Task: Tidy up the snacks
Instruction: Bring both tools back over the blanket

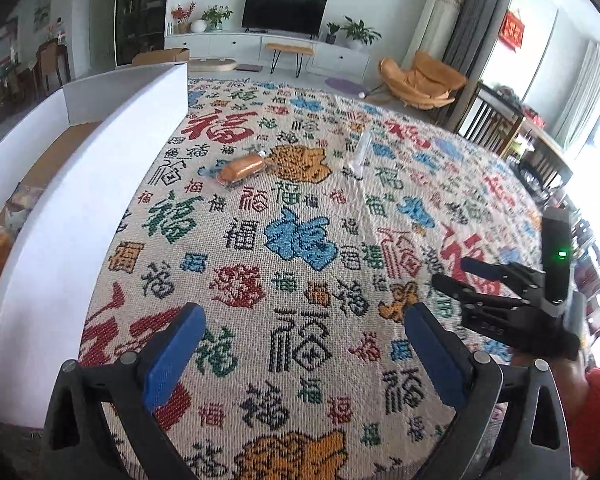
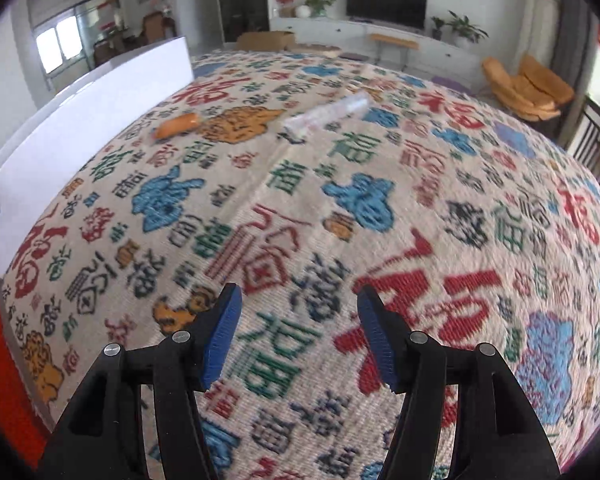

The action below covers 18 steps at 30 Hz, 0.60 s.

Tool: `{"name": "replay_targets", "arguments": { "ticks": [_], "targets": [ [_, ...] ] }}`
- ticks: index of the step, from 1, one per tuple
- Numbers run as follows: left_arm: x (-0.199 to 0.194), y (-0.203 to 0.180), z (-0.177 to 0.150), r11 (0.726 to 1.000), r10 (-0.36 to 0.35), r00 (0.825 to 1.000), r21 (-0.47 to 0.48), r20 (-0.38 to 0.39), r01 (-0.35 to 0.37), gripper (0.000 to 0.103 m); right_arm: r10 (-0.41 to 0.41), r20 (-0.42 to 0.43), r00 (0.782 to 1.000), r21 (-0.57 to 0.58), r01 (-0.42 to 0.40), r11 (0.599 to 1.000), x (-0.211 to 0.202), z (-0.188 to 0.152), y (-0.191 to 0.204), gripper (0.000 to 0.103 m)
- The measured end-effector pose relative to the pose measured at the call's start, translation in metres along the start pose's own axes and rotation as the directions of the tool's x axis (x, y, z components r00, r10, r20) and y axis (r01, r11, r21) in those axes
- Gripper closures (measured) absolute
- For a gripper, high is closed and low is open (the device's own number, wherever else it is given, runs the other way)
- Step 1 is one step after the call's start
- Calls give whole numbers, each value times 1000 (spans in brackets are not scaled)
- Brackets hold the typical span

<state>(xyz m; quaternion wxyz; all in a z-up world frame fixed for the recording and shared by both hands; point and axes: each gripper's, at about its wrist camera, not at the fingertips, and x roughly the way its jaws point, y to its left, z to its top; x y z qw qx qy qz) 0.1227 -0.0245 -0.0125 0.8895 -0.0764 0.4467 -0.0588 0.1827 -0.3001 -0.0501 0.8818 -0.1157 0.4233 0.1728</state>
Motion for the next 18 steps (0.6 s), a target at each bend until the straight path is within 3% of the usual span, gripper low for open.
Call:
{"name": "replay_targets", "arguments": {
  "ticks": [4,6,11,12,18],
  "targets": [
    [38,-12,-1,989,122,992,89,-31,-118,4,-11,39,999,42,9,999,4,-17,-12,39],
    [50,-8,-7,982,162,986,107,-45,-156,4,-17,32,999,36,15,999,5,-16,-10,34],
    [72,19,-28,988,149,983,43,-108,-145,2,-48,20,999,-4,48,999,8,-17,1,27],
    [69,21,-31,989,148,986,40,-71,-145,0,-40,19,999,3,40,999,8,-17,-1,27],
    [65,20,-36,986,159,986,52,-44,-157,0,-42,19,999,3,42,999,7,-20,-2,26]
  ]
}}
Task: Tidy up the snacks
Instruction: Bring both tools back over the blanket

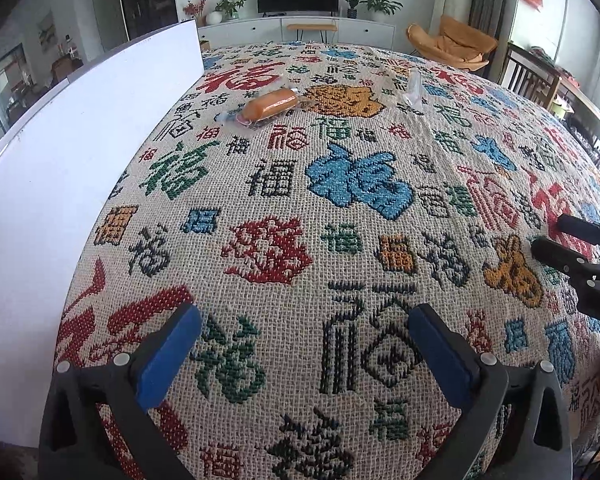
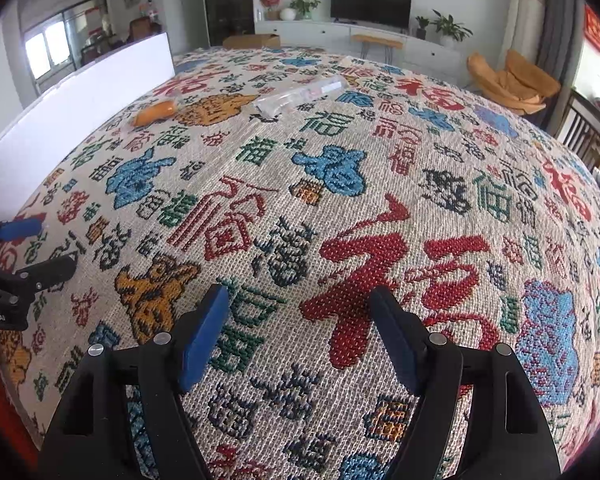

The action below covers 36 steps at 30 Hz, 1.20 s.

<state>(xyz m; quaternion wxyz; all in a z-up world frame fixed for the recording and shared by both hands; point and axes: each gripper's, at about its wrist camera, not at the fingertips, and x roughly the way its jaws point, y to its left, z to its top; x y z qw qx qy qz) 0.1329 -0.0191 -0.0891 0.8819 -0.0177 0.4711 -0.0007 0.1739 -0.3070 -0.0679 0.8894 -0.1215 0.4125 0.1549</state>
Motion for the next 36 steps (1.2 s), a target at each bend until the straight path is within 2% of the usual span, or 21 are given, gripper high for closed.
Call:
{"name": "replay_targets", "arguments": {
  "ticks": [32,36],
  "targets": [
    [0,-1,-2,1000,0,1000,2,8,0,0,-1,-3,1000,8,1,1000,1,0,-1,23],
    [1,-1,-3,1000,-1,1000,2,10,1,0,-6,-31,1000,3,7,1000,2,3,0,23]
  ]
}}
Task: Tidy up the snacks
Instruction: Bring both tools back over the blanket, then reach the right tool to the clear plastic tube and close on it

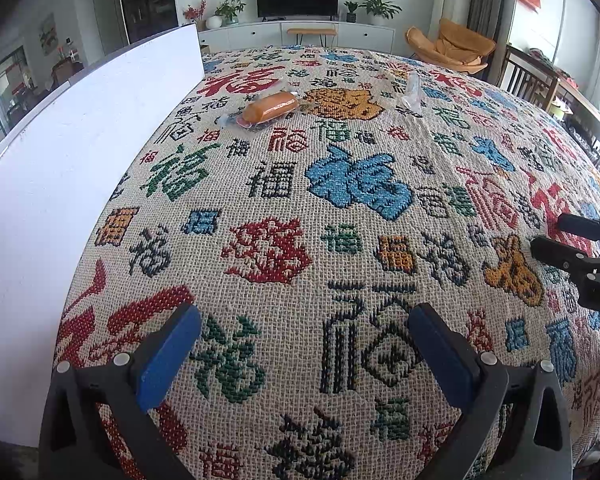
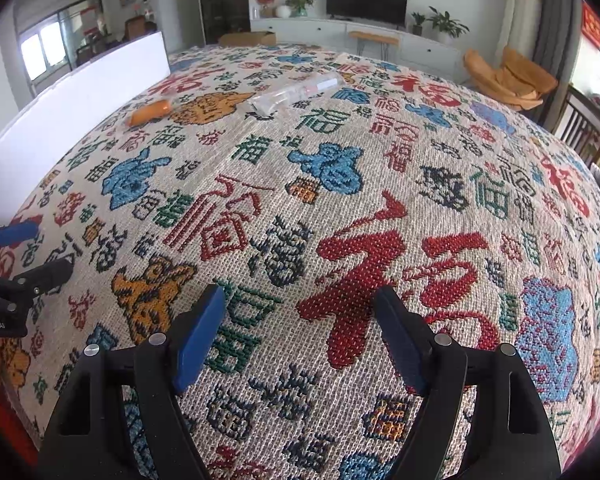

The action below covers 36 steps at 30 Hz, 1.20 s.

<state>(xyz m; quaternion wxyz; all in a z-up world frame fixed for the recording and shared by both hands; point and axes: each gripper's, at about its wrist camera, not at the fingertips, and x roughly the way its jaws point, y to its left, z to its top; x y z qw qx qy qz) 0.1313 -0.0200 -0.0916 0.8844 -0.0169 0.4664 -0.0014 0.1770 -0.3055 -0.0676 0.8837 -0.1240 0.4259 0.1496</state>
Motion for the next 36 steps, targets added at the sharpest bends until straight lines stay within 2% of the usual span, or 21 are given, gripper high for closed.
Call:
{"name": "replay_targets", "arguments": {
  "ticks": [2,4,8,11,14,17,20,25,27,30,33,36],
  "targets": [
    [-1,0,0,1000,-1,1000,0,2,1,0,12,-95,995,-8,-13,1000,7,18,-2,23],
    [-1,0,1,1000,-1,1000,0,4,1,0,37,-149,988,34,-32,999,18,43,-8,23],
    [-1,0,1,1000,-1,1000,0,4,1,0,109,-96,989,197,-88,976,38,112,-23,23],
    [-1,0,0,1000,-1,1000,0,4,1,0,82,-111,990,239,-54,969,69,159,-23,24],
    [-1,0,1,1000,-2,1000,1,5,2,0,70,-146,987,300,-23,954,102,186,-26,26],
    [0,0,2,1000,-3,1000,0,6,3,0,102,-166,981,388,-30,921,126,193,-29,26],
    [0,0,2,1000,-3,1000,1,6,3,0,61,-163,985,365,3,931,134,199,-19,28],
    [0,0,2,1000,-3,1000,1,6,3,0,-11,-182,983,298,66,952,138,205,-7,54],
    [0,0,2,1000,-3,1000,1,6,3,0,-24,-191,981,279,78,957,141,208,-8,72],
    [0,0,3,1000,-3,1000,1,7,3,0,-53,-210,976,227,101,969,142,210,-4,84],
    [0,0,2,1000,-3,1000,1,7,3,0,-53,-217,975,196,96,976,136,206,-4,84],
    [0,0,2,1000,-3,1000,1,7,3,0,-9,-222,975,192,53,980,123,194,-4,84]
  ]
}}
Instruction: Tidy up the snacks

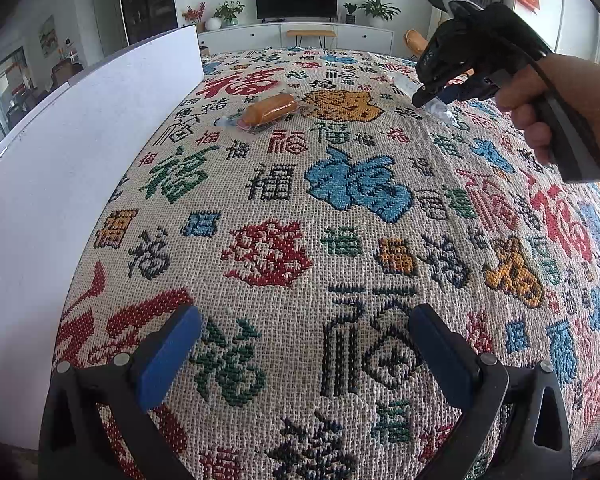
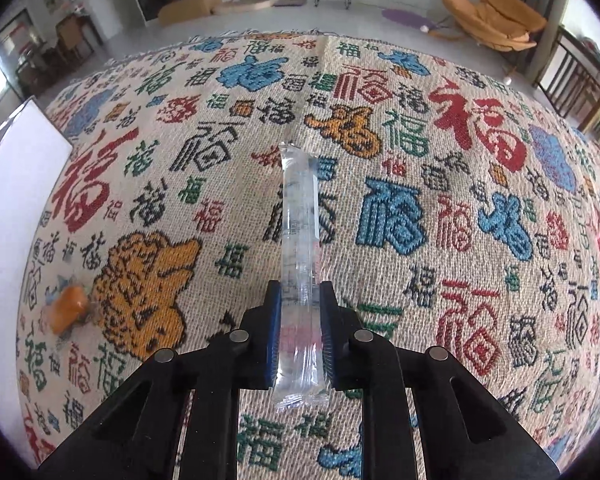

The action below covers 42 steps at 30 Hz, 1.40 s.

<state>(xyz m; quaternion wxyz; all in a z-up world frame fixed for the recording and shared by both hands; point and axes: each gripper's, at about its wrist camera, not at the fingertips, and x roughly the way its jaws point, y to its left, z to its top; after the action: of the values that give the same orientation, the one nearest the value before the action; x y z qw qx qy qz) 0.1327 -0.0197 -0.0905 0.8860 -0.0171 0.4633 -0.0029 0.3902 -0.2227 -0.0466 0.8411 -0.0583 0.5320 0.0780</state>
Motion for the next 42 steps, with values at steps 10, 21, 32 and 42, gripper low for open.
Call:
{"name": "replay_targets", "arguments": {
  "ticks": [10,21,32,42],
  "targets": [
    [0,0,-1,1000,0,1000,0,1,0,0,90,-20,996,-63,-91,994,-52,-79,-24,84],
    [0,0,0,1000,0,1000,1,1,0,0,66,108,992,-184,-45,982,-88,-200,-36,82],
    [0,0,-1,1000,-1,1000,1,2,1,0,60,246,967,-222,-4,975,-81,-223,-36,32],
    [-1,0,-2,1000,-1,1000,1,3,1,0,63,243,968,-210,-11,978,-79,-222,-39,29]
  ]
}}
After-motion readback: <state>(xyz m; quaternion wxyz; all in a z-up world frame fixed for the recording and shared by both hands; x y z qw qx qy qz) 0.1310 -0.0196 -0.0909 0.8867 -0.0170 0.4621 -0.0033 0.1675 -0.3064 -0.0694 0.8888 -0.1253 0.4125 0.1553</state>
